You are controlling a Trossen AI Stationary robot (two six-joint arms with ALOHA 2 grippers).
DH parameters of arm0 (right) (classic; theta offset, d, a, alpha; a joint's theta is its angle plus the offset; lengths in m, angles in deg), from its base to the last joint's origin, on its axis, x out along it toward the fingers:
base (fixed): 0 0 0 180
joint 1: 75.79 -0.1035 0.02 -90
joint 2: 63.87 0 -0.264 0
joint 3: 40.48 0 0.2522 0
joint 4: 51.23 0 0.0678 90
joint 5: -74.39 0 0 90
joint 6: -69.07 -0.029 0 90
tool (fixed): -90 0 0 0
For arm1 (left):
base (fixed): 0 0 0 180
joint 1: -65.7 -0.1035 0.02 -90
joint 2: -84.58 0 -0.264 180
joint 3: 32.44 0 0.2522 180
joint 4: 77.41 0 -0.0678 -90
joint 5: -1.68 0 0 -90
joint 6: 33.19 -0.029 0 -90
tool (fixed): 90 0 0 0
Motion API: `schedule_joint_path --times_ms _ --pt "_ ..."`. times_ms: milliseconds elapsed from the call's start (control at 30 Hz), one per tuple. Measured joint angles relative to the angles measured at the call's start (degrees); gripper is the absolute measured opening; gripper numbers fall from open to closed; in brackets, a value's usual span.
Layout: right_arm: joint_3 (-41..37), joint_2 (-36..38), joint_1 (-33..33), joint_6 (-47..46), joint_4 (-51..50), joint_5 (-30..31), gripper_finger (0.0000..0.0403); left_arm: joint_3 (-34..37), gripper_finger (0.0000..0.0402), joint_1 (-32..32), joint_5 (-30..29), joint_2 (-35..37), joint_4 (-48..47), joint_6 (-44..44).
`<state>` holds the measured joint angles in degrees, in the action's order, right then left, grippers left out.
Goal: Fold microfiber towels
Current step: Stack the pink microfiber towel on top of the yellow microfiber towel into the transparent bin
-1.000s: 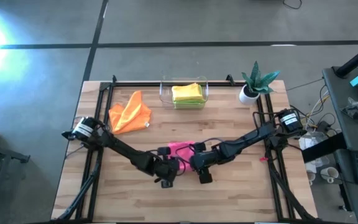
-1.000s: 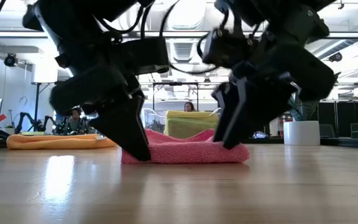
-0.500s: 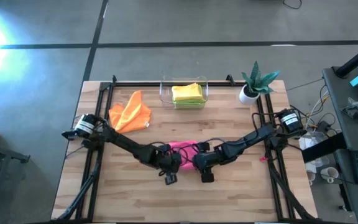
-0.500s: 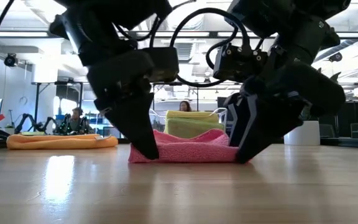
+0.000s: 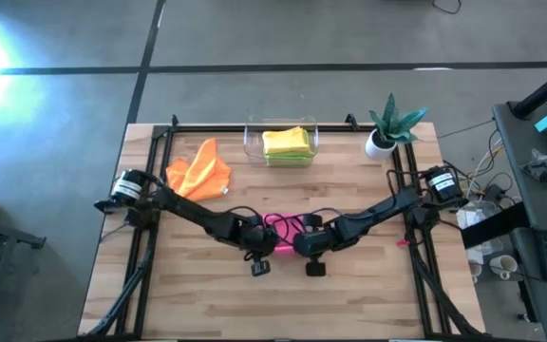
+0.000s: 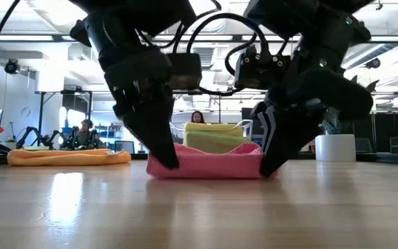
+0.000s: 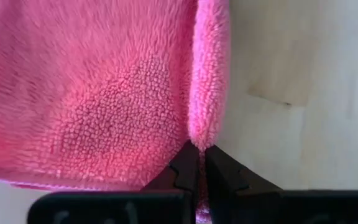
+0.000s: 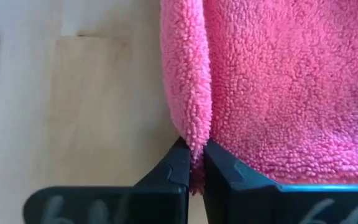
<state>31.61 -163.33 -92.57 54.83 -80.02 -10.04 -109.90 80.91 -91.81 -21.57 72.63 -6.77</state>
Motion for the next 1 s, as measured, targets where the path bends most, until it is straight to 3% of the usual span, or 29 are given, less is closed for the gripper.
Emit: schedule_joint_path --times_ms 267,600,867,1000 --pt "10.6 0.5 -0.1 -2.9 -13.5 -0.6 0.0010 -0.2 0.0000 -1.0 0.3 7.3 -5.0 -8.1" --pt "24.7 0.7 1.4 -2.6 -25.0 11.4 0.0009 -0.3 0.0000 -5.2 -2.3 20.5 -11.1 -18.1" --pt "31.3 1.3 8.0 -1.9 -28.9 18.3 0.0009 -0.4 0.0000 -11.6 -10.0 28.6 -11.3 -25.6" --pt "34.1 1.6 12.5 1.8 -29.1 20.6 0.0009 -0.4 0.0000 -17.0 -10.8 29.4 -9.9 -29.3"
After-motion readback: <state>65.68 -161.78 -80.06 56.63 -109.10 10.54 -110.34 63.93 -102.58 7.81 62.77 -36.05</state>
